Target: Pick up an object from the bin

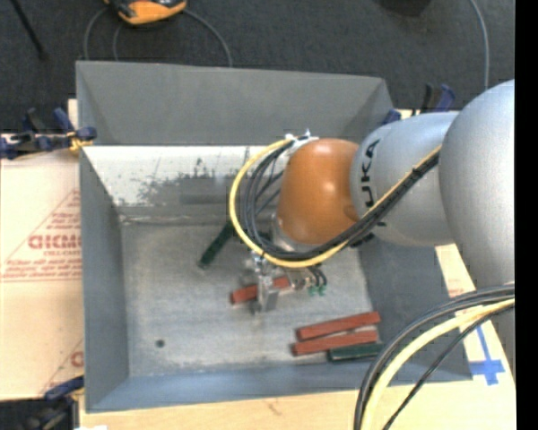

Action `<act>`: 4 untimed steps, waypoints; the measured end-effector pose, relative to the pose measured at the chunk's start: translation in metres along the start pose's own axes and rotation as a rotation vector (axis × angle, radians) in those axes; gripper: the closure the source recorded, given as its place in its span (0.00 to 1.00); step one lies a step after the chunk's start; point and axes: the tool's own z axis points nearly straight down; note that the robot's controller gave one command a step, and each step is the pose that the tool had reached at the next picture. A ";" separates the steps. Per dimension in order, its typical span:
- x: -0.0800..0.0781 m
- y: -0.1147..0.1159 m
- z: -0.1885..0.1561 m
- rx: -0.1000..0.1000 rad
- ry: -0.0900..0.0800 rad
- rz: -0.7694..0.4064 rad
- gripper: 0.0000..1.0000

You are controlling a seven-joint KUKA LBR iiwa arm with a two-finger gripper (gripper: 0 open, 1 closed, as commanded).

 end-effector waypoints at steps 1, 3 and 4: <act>0.000 0.000 0.000 0.000 0.000 0.001 1.00; -0.065 -0.022 -0.001 0.000 -0.006 0.042 1.00; -0.065 -0.022 -0.001 0.000 -0.005 0.042 1.00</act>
Offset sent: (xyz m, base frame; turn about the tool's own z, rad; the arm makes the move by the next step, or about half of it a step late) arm 0.0145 0.0383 -0.0022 -0.1195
